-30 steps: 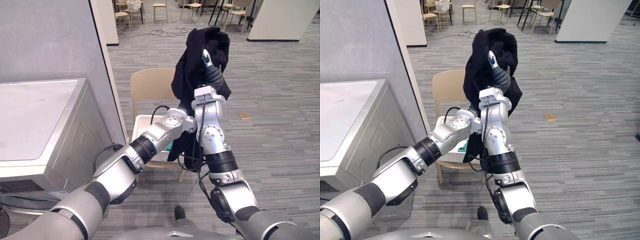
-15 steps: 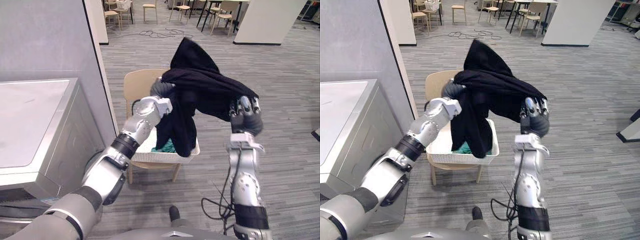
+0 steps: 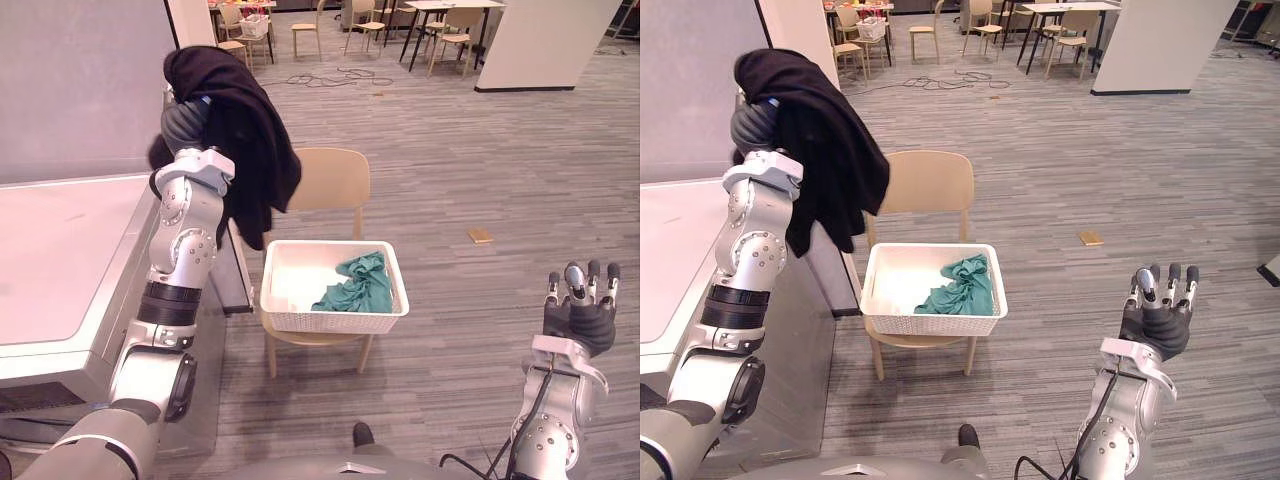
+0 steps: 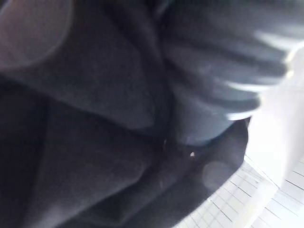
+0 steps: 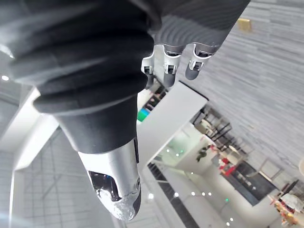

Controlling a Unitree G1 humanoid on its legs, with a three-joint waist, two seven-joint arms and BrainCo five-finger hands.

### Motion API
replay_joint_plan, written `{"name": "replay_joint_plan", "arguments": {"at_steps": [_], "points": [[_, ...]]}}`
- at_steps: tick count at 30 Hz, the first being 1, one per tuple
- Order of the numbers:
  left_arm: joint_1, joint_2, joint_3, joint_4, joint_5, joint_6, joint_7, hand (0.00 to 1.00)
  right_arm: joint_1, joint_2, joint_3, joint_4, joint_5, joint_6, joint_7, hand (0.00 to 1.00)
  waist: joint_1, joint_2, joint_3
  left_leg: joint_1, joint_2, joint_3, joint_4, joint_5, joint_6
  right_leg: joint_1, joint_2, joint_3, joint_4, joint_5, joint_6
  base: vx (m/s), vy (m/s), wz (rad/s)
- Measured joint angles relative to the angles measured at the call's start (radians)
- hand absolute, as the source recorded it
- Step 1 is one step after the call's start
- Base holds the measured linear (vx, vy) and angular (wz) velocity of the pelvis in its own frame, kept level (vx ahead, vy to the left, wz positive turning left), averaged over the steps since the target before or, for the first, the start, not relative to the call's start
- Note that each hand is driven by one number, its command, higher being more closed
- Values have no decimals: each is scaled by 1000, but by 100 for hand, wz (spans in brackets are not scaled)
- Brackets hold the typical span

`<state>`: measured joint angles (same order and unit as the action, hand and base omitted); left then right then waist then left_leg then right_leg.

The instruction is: Pick up the laundry basket with both hands and put the clothes into the washing machine.

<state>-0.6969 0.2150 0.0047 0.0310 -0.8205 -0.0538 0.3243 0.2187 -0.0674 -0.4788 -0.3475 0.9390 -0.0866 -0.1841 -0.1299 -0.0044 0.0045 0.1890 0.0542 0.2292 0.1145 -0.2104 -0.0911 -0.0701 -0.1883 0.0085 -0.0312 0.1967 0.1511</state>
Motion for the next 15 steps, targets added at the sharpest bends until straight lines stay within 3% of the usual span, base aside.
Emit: {"name": "replay_joint_plan", "arguments": {"at_steps": [4,7,11,15], "points": [[72,-2,64,-111,0,-13,-2,100,16,67,-21,64,7,5,-2,0,2,17,0,-1,1,-24,4,0,1,6,-4,-20,17,-11,1,-13,-29,15],[180,-5,170,-186,0,-22,-3,100,42,111,-29,102,9,5,-2,0,13,40,0,-1,4,-40,4,1,1,15,-4,-32,22,-19,1,-20,-35,13],[371,-50,344,-311,0,-48,-4,100,97,137,-37,186,18,14,-2,0,37,59,0,1,8,-65,1,1,2,33,-8,-60,23,-28,1,-17,-38,19],[615,-103,604,-442,14,-85,-4,100,164,150,-50,243,18,34,-1,0,75,65,1,2,9,-73,-1,3,4,36,-12,-71,32,-36,3,-8,-26,9]]}}
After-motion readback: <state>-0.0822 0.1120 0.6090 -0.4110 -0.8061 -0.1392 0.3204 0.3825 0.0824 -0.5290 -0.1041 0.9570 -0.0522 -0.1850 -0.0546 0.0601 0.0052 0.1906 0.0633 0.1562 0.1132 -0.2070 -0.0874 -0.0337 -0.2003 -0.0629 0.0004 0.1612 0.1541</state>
